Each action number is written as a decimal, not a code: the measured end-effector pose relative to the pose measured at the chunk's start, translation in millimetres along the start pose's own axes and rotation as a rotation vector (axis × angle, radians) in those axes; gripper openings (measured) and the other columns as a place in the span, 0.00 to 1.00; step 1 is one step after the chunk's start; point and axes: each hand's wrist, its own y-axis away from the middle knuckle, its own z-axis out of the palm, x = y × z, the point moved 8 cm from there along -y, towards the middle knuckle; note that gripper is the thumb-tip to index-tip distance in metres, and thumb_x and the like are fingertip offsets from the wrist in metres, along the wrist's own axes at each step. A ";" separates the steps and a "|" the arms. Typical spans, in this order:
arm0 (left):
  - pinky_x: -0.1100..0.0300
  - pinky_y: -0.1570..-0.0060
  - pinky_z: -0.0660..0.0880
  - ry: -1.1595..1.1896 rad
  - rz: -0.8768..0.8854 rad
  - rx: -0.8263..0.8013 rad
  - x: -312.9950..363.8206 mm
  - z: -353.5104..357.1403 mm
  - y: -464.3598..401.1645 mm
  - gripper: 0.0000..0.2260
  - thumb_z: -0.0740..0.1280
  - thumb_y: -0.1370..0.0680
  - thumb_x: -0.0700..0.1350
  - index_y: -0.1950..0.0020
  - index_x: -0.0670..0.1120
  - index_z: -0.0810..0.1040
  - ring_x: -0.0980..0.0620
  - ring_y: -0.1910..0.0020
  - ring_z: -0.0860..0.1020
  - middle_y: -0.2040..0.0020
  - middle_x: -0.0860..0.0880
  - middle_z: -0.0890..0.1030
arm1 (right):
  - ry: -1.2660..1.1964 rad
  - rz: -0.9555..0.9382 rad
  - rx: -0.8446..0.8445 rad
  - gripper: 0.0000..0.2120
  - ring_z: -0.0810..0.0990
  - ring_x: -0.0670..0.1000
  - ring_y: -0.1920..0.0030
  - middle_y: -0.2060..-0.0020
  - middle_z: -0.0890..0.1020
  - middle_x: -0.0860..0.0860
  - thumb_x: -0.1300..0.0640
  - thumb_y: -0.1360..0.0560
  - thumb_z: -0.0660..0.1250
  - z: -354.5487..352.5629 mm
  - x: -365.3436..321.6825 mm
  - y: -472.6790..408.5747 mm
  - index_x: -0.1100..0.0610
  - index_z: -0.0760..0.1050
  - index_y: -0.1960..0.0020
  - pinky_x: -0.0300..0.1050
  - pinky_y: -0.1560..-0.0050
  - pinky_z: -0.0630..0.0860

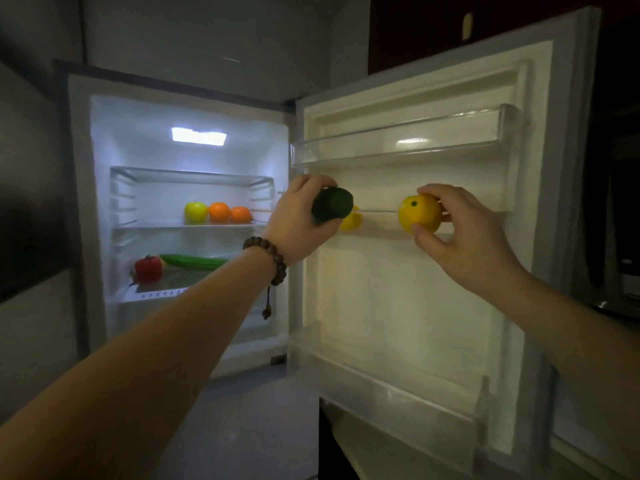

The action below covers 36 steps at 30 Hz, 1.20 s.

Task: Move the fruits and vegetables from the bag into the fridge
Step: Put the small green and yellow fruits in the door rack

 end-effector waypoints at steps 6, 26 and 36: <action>0.67 0.50 0.70 0.164 0.138 -0.163 -33.6 40.6 -64.4 0.22 0.73 0.29 0.44 0.37 0.51 0.71 0.57 0.45 0.74 0.41 0.53 0.75 | 0.081 0.036 0.032 0.21 0.76 0.51 0.48 0.45 0.76 0.48 0.58 0.29 0.71 22.1 14.2 -49.7 0.52 0.72 0.38 0.45 0.47 0.74; 0.61 0.47 0.77 0.342 0.276 -0.868 -44.5 142.9 -115.6 0.19 0.69 0.26 0.36 0.38 0.53 0.76 0.54 0.44 0.78 0.43 0.54 0.78 | 0.246 0.468 -0.677 0.14 0.81 0.54 0.49 0.49 0.82 0.51 0.56 0.30 0.73 58.2 74.7 -95.8 0.45 0.75 0.48 0.57 0.42 0.76; 0.64 0.40 0.69 0.357 0.249 -0.873 -59.6 138.1 -106.0 0.20 0.64 0.21 0.45 0.30 0.55 0.68 0.60 0.39 0.72 0.34 0.55 0.74 | 0.341 0.375 -0.686 0.13 0.77 0.48 0.43 0.43 0.80 0.49 0.56 0.25 0.67 64.6 62.4 -96.5 0.45 0.76 0.42 0.48 0.39 0.74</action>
